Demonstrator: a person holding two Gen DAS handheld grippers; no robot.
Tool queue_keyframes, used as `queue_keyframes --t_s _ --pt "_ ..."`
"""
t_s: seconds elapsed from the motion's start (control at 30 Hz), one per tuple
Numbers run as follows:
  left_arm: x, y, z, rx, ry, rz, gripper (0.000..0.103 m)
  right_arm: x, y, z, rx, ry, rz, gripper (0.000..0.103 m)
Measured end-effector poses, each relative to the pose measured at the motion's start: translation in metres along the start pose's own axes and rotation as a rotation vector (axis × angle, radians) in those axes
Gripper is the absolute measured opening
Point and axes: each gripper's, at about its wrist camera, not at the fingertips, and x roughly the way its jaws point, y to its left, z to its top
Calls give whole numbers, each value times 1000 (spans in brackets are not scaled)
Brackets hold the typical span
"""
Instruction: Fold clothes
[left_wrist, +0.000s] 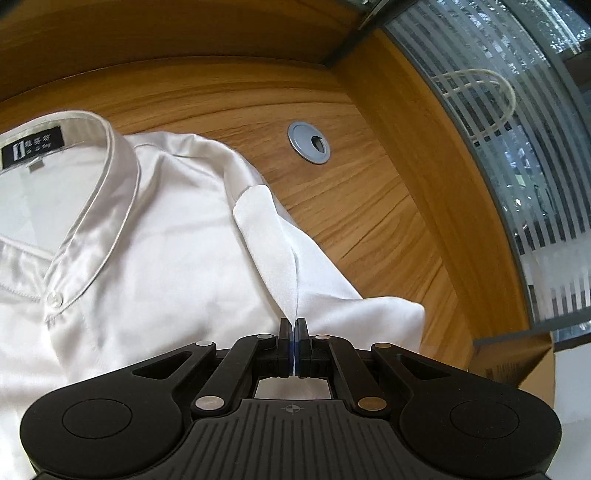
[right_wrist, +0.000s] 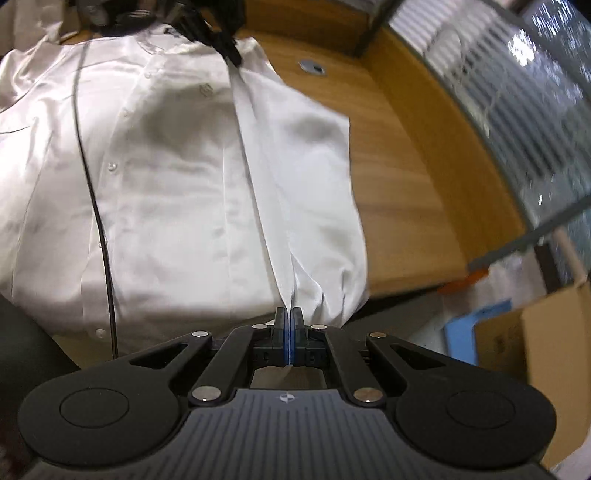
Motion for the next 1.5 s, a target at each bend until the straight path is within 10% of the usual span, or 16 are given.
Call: queue_keyframes --t_s 0.37,0.53,0.87,1.3,1.5 --pt "6 15 -15 -12 -5 47 3 9 15 -21 148 -43 90 6" --pt "9 15 -14 -27 -20 65 3 5 -21 -27 271 -92 82 27" --pt "5 18 -16 -92 -79 80 13 63 -109 -46 464 -92 203 30" --pt "-35 -23 -41 -79 -173 195 33 133 -141 -43 223 -83 497 31" --pt "-58 -25 -67 -146 -221 248 37 150 -152 -40 186 -75 642 0"
